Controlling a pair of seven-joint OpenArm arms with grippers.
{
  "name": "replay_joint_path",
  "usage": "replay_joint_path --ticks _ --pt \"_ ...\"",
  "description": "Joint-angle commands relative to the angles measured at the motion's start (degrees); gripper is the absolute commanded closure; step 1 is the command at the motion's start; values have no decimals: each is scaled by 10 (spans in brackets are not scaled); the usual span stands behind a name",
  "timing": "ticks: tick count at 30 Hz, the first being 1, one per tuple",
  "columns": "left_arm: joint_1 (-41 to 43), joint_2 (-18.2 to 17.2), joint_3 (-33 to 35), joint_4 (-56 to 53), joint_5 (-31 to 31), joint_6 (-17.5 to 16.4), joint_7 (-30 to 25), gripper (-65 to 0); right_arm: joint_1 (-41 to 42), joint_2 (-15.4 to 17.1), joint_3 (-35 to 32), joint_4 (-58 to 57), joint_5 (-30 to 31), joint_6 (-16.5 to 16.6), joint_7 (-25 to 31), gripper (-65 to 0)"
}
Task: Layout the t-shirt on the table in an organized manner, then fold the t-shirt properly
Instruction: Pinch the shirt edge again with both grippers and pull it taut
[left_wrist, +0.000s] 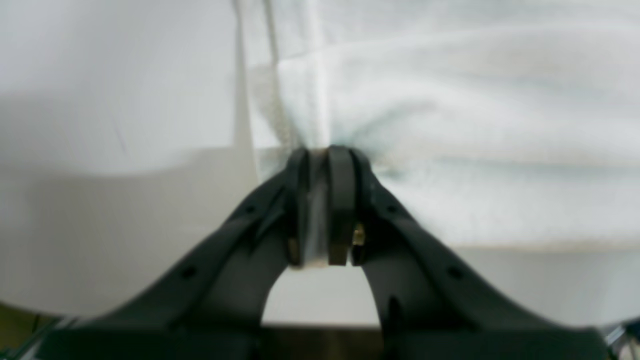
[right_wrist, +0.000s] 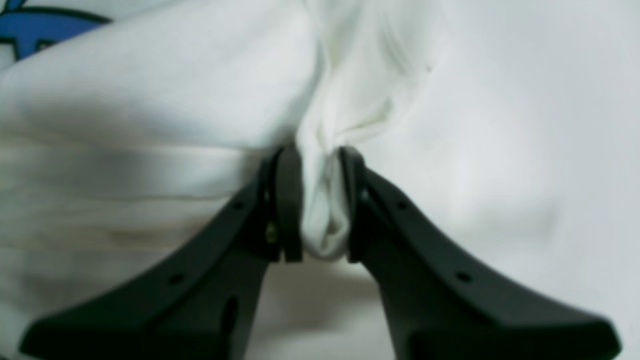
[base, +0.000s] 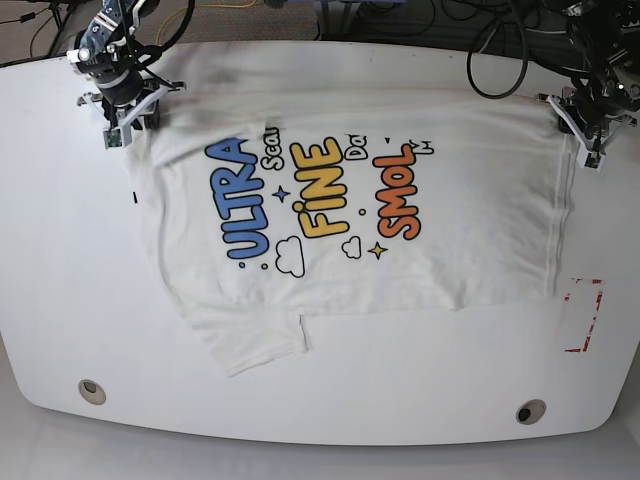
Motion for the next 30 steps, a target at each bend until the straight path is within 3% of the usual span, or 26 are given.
replay_joint_path --ticks 1,12,14,17,23,26,30 --pt "21 -4 1 14 32 0 39 -47 -24 6 4 24 -11 -6 -4 -108" --pt "56 -17 4 56 32 0 42 -50 -66 6 4 46 -11 -6 -4 -120" --pt "56 -20 4 56 32 0 42 -50 -66 6 3 46 -11 -6 -4 -168" --pt "56 -23 4 56 30 0 42 -81 -65 5 3 48 -11 -6 -4 -309" --pt "27 -22 3 62 29 0 43 -260 -52 5 3 49 -11 -6 -4 -621" --pt "7 -21 4 69 30 0 46 -338 -41 5 1 49 -11 -6 -4 -650" --pt "-18 -20 8 71 29 0 75 -351 -29 7 1 51 -11 -6 -4 -650"
